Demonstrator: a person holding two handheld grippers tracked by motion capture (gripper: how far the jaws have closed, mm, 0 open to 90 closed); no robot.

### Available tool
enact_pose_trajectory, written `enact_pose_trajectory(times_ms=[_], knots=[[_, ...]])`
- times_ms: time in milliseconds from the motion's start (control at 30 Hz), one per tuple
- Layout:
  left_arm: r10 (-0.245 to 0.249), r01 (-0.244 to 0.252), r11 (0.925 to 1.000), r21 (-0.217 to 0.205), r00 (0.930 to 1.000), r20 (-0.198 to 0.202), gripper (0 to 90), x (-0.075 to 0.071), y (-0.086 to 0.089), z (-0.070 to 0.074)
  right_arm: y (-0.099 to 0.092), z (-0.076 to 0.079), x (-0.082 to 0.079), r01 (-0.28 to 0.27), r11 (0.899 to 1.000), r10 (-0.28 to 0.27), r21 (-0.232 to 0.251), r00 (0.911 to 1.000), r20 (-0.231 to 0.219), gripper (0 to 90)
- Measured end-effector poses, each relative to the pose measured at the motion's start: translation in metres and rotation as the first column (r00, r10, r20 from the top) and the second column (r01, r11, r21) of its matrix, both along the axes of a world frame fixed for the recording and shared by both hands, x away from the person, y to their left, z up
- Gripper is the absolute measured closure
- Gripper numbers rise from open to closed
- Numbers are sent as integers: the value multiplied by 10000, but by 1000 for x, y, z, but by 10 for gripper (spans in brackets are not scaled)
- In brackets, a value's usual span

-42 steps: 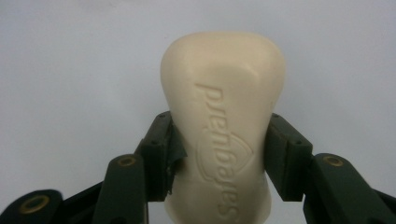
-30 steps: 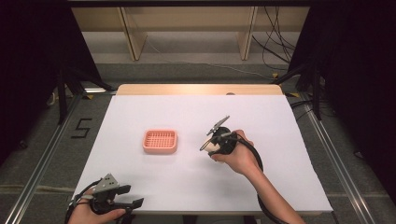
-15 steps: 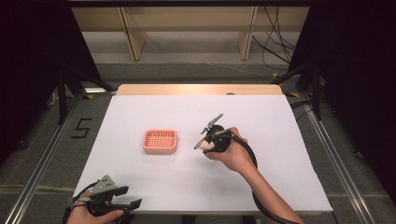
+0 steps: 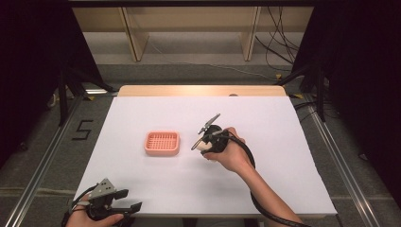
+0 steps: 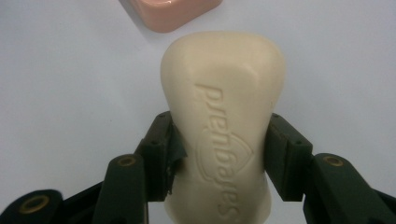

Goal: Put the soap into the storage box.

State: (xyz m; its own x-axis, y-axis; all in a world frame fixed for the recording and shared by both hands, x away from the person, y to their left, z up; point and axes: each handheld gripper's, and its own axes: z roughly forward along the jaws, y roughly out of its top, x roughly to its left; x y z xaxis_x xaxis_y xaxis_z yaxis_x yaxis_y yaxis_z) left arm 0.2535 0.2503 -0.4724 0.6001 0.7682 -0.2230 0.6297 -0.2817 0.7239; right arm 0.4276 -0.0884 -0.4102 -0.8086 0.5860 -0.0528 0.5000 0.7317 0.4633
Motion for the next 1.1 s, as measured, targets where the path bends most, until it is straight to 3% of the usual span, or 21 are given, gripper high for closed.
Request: enact_pose_trajectory(times_ms=[267,300,500,800,900,967,1100], knots=[[63,-63,9999,100,10000,-25,264,-2,3,0,9,0,3,-85,10000,85,0,9999,81,505],[61,-59,9995,304,10000,-65,264,-1,4,1,9,1,3,-115,9999,115,-6,9999,82,505],[120,-121,9999,90,9999,31,269,-3,3,0,15,0,5,-281,9996,281,3,9996,44,505],[251,-255,9994,254,9996,147,274,-4,5,1,22,-3,6,-255,9997,255,-4,9997,-5,506],[251,-251,9997,-22,9997,-43,276,-4,4,2,25,-3,7,-329,9995,329,13,9995,11,505],[160,-163,9997,200,9998,152,278,-4,5,2,27,-4,8,-431,9991,430,16,9991,45,505],[130,-133,9997,194,9998,161,281,-4,5,2,31,-4,9,-550,9985,551,-21,9984,103,505]])
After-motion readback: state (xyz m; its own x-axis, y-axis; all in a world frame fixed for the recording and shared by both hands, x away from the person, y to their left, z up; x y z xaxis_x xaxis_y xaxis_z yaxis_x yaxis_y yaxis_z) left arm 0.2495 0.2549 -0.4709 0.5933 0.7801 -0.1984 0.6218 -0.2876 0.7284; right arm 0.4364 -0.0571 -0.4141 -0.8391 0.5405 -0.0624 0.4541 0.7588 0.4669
